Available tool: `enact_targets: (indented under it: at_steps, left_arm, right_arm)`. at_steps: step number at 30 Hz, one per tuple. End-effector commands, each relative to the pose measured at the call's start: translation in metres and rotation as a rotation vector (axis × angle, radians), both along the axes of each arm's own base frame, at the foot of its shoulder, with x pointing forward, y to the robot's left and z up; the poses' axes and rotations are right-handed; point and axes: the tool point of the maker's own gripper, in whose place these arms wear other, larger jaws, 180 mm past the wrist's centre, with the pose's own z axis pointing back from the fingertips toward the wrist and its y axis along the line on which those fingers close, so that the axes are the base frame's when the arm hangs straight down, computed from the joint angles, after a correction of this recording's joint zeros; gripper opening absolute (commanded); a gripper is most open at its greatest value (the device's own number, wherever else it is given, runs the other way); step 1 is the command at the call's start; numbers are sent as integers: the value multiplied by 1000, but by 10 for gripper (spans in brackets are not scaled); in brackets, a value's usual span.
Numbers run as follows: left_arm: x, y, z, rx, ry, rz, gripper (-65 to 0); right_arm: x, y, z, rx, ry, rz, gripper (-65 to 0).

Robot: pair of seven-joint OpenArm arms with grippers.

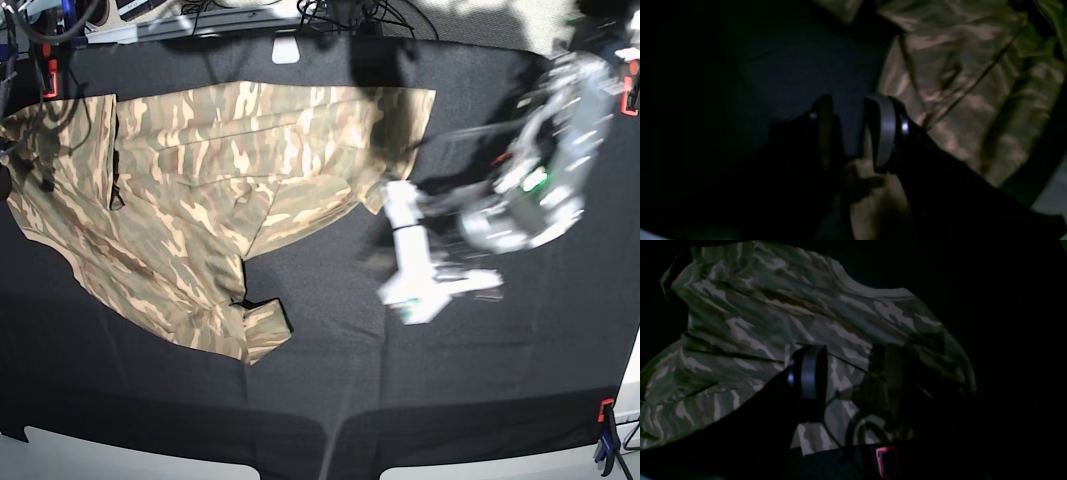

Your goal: Layout the t-shirt on the table in an organized manner, then fold the t-shirt properly

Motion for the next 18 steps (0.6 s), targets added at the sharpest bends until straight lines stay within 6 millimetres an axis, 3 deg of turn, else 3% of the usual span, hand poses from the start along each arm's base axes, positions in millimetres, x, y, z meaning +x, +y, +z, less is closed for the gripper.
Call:
enact_targets:
  at_steps: [1,9,18]
  left_arm:
    - [9,-8,8,-45,-7,-9,-466]
    - [14,-54,-39,-142,212,-140,-466]
    - [30,-64,-82,-79,272,-100,-464]
  right_arm:
    - [6,-3,16,-35,-43,18,-381]
    - [6,-3,16,-35,-43,18,-381]
    - [6,-3,16,-35,-43,18,-381]
